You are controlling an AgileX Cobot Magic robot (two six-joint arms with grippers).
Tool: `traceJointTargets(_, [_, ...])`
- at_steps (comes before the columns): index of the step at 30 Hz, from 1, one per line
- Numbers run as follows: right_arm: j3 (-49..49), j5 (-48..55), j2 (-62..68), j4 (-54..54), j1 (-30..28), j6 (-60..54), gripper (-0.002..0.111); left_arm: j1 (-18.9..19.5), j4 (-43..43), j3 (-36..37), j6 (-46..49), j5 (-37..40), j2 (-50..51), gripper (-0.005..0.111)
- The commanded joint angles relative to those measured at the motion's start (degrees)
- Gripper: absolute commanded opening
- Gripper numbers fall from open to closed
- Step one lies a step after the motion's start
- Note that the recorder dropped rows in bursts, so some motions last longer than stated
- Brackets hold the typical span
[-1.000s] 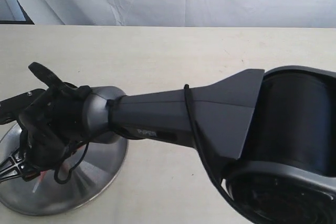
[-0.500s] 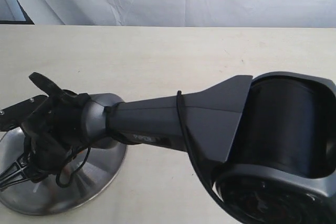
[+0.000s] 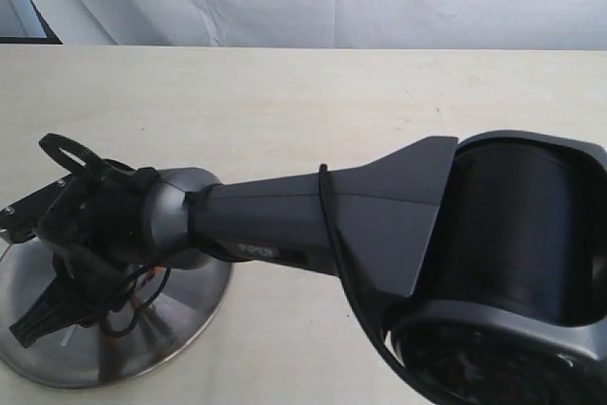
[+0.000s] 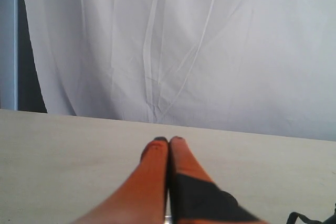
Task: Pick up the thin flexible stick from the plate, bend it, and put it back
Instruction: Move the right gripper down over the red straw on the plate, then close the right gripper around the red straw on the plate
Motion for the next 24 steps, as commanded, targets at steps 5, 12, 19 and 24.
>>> traceJointTargets(5, [0.6,-7.0,-2.3,0.9,0.2,8.1,0.036,-0.1,0.0,0.2,-0.1,0.2,-0.1,0.0])
traceJointTargets(12, [0.6,-8.6,-0.9,0.6,0.3,8.0,0.036,-0.1,0.0,0.2,-0.1,0.4,-0.1,0.0])
traceJointTargets(19, [0.6,-9.5,0.5,0.6,0.3,7.9,0.06,-0.1,0.0,0.2,-0.1,0.4,-0.1,0.0])
traceJointTargets(24, [0.6,-6.0,2.3,0.2,0.3,7.5,0.052,-0.1,0.0,0.2,-0.1,0.4,-0.1,0.0])
